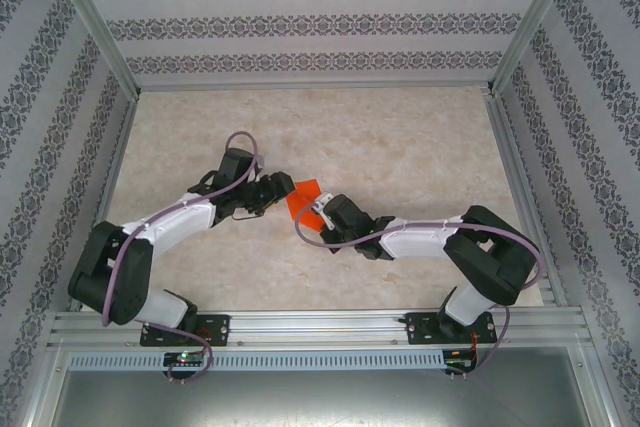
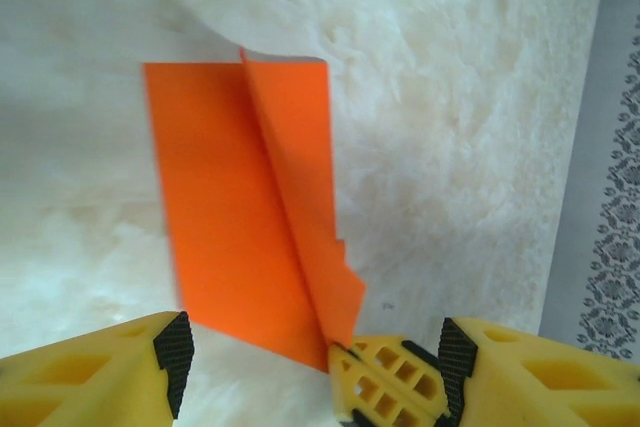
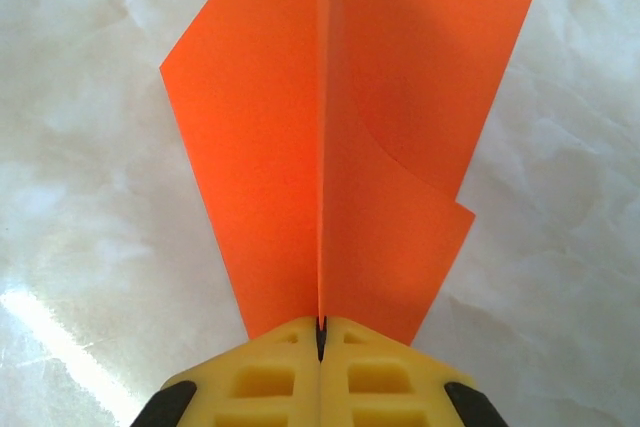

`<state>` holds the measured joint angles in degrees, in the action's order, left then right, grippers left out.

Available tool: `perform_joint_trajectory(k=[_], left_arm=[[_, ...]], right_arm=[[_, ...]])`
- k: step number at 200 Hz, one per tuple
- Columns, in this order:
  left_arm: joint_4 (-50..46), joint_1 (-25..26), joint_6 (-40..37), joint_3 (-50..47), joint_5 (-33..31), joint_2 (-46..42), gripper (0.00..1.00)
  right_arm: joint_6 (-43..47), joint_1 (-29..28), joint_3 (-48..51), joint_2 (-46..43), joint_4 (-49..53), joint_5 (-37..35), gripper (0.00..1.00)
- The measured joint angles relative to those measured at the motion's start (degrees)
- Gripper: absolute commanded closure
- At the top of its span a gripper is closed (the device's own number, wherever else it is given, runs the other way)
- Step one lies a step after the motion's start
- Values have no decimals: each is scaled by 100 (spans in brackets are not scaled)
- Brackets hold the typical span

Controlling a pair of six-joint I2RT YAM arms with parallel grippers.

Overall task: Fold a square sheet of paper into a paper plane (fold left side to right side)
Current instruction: Fourth fold the wing at the center of the table.

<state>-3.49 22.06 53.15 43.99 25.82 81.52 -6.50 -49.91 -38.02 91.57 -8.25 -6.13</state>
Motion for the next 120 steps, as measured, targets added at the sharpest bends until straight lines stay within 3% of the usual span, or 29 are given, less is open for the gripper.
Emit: perform_joint_trajectory(k=[48, 120], left_arm=[[-81, -118, -22, -361, -48, -275, 41], [319, 66, -15, -343, 271, 686, 44]], right_arm=[[-227, 369, 103, 0, -151, 686, 98], [-476, 699, 177, 0, -291, 1484, 99]])
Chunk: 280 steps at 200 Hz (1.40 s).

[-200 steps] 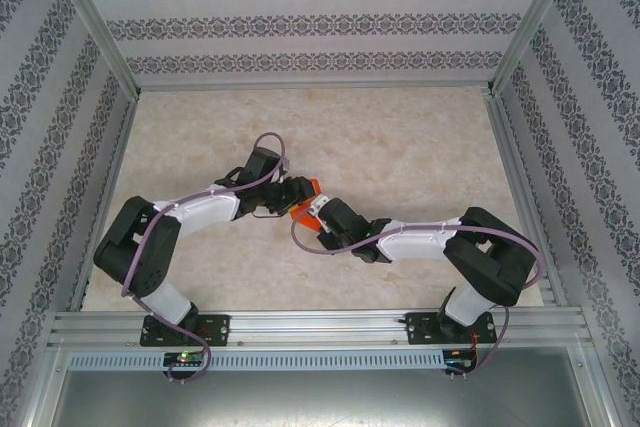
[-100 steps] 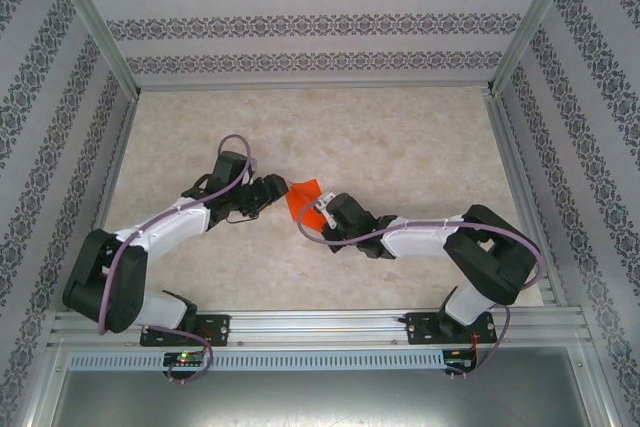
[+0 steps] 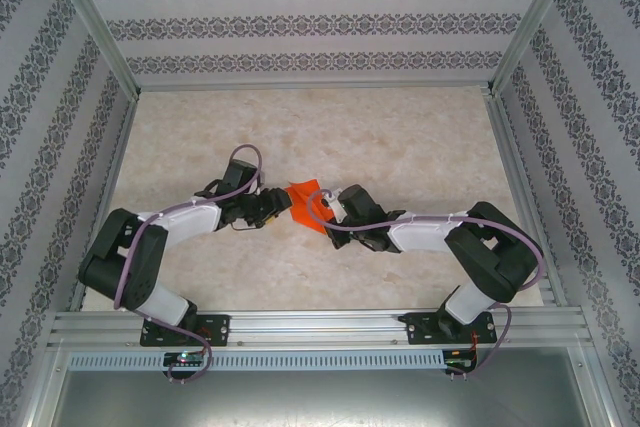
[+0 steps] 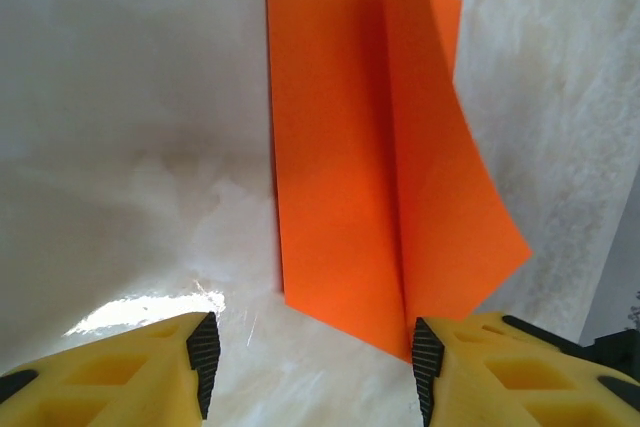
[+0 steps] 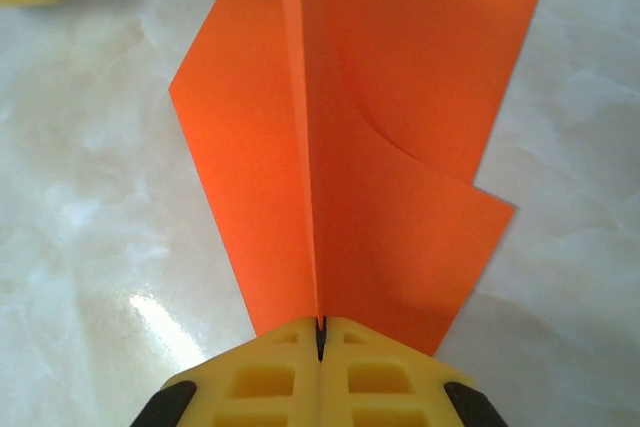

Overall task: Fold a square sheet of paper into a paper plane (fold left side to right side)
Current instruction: Fourth fold the wing at the center of the table.

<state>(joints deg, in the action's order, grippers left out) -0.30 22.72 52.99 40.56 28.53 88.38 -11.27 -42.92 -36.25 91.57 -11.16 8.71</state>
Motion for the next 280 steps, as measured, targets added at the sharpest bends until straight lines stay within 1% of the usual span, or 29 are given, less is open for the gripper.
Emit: perform_joint_trajectory(k=[18, 35, 54, 77, 127, 211, 229, 253, 266, 280], left_arm=[[76, 92, 7, 52, 24, 157, 46], [179, 155, 39, 125, 59, 269, 50], [282, 208, 70, 225, 87, 417, 52], [387, 262, 109, 319, 125, 608, 52], [511, 284, 157, 492, 149, 866, 46], [599, 396, 216, 828, 216, 1182, 47], [597, 400, 216, 890, 212, 1283, 47], [592, 424, 216, 896, 210, 1344, 47], [592, 428, 216, 896, 210, 1355, 47], [592, 428, 214, 896, 208, 1357, 47]], right_arm=[[-24, 7, 2, 0, -15, 90, 99], [-39, 7, 2, 0, -35, 146, 99], [-39, 7, 4, 0, -57, 173, 99], [-39, 7, 7, 0, -74, 190, 98], [-39, 15, 15, 0, -92, 192, 98], [-42, 83, 15, 0, -96, 269, 98], [-46, 111, 15, 0, -98, 313, 95], [-109, 168, 15, 0, -109, 409, 82], [-116, 195, 15, 0, -109, 459, 78], [-153, 225, 15, -2, -105, 514, 75]])
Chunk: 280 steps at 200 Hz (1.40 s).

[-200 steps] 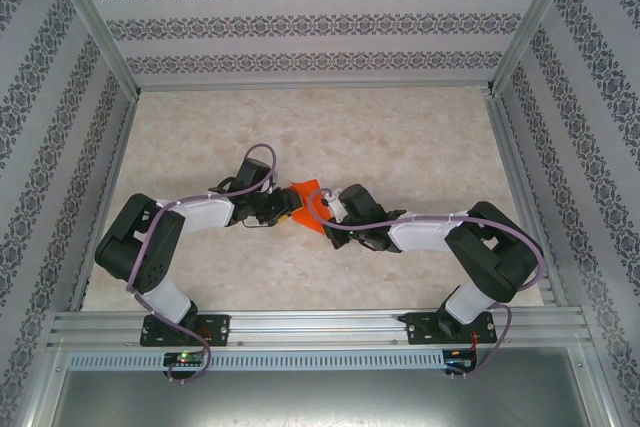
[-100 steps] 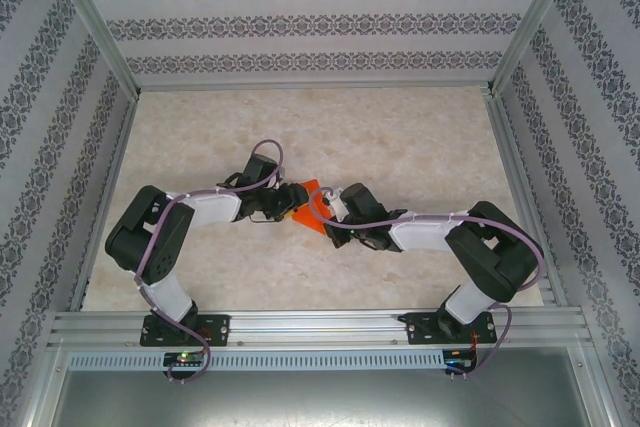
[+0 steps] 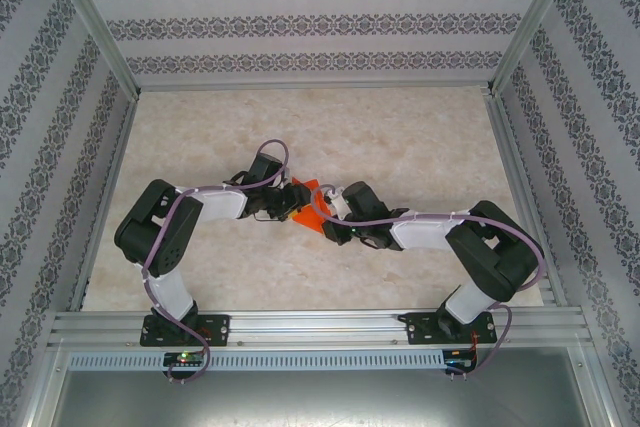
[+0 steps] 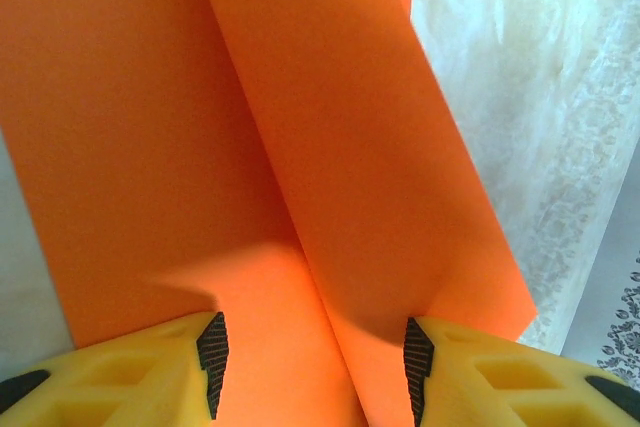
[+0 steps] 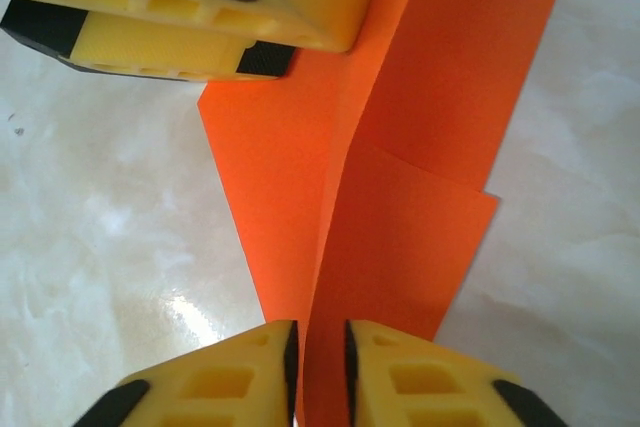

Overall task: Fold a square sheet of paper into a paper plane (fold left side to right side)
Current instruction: Fourth fold the wing at the center of the table.

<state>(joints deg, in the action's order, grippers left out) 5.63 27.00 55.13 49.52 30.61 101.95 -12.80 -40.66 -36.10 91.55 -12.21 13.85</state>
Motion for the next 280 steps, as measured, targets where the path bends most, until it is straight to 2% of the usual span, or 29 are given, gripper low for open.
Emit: perform_joint_trajectory(k=[53, 113, 214, 253, 280], left_arm=[[0, 0, 0, 0, 0, 0, 47], [0, 0, 0, 0, 0, 0, 47], [-26, 0, 0, 0, -11, -22, 46], [-114, 2, 0, 2, -59, -164, 46], [-133, 2, -2, 7, -63, -166, 54]], right_arm=[[-109, 208, -149, 2, 103, 256, 60], [-179, 227, -457, 422, 120, 494, 59], [-319, 227, -553, 654, 122, 686, 94], [-361, 229, -553, 656, 83, 754, 98], [-389, 232, -553, 656, 13, 826, 99]])
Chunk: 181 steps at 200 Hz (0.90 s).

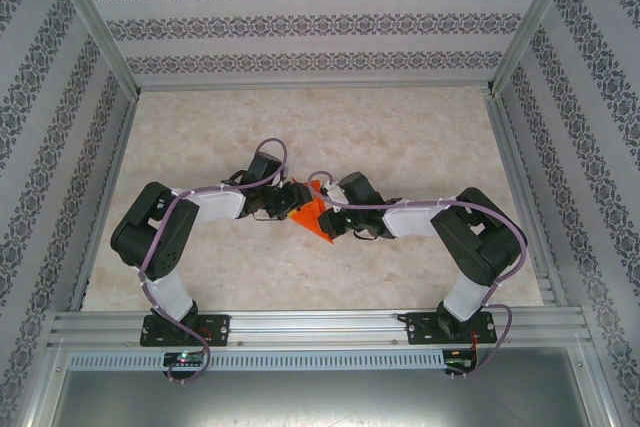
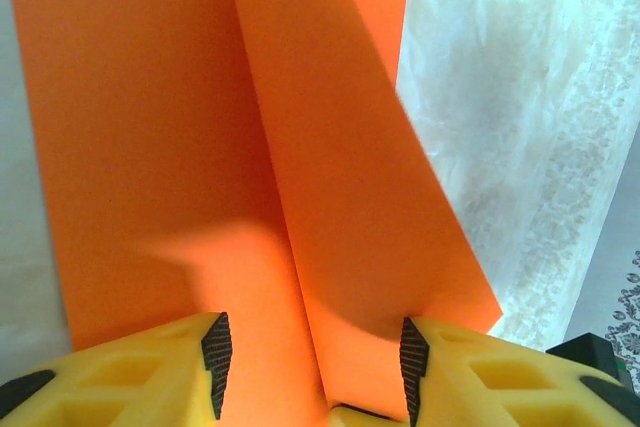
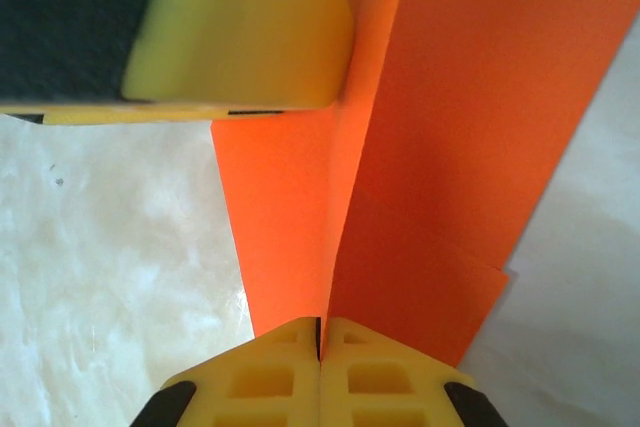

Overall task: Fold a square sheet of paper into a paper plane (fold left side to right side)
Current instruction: Fourth fold the wing at the center of the table.

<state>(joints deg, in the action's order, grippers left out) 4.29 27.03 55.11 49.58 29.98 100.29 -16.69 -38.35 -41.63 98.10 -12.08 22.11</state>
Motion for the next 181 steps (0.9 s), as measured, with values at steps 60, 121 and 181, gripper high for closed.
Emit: perform_joint_trajectory(k=[60, 121, 181], left_arm=[[-17, 2, 0, 157, 0, 70, 52], [-17, 4, 0, 243, 2, 293, 51], [0, 26, 0, 247, -4, 372, 51]], right_arm=[[-153, 76, 2, 0, -181, 157, 100], [-166, 114, 2, 87, -234, 229, 100], [-188, 164, 24, 101, -271, 337, 94]])
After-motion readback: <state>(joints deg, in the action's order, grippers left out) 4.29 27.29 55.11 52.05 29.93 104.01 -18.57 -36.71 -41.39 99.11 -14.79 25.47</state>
